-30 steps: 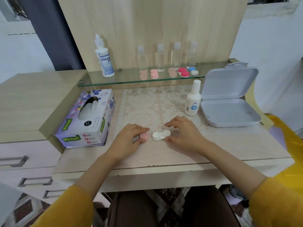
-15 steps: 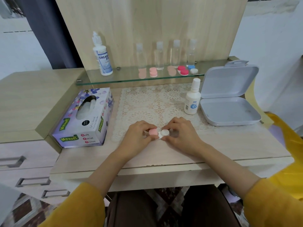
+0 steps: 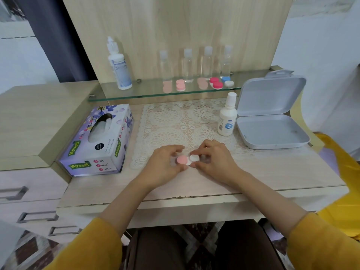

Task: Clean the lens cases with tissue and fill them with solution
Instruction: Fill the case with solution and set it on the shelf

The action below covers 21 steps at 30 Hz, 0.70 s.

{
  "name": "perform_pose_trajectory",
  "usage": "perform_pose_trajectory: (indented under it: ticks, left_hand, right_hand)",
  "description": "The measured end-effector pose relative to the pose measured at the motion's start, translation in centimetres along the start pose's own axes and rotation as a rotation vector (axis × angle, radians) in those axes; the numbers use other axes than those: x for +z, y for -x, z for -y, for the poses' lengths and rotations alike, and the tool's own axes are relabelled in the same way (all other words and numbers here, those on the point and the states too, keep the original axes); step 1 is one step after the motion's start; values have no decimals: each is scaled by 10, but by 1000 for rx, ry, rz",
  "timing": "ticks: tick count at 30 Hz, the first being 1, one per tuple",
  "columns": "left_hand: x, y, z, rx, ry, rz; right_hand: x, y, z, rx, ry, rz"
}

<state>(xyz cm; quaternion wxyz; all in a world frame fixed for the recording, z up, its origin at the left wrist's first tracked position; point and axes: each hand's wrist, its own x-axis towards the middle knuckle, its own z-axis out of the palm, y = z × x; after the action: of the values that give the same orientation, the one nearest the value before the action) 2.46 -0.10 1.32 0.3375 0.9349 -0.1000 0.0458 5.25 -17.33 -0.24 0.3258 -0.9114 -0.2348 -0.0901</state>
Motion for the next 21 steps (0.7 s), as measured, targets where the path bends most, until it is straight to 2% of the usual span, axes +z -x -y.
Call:
perform_pose_trajectory:
  ticks: [4, 10, 21]
  left_hand:
    - [5, -4, -4, -74, -85, -81]
    - [4, -3, 0, 27, -100, -9]
    - [4, 0, 7, 134, -58, 13]
  right_hand:
    - [-1, -1, 0, 3, 35, 27]
    - [1, 0, -1, -4, -8, 3]
    - [2, -1, -2, -7, -31, 8]
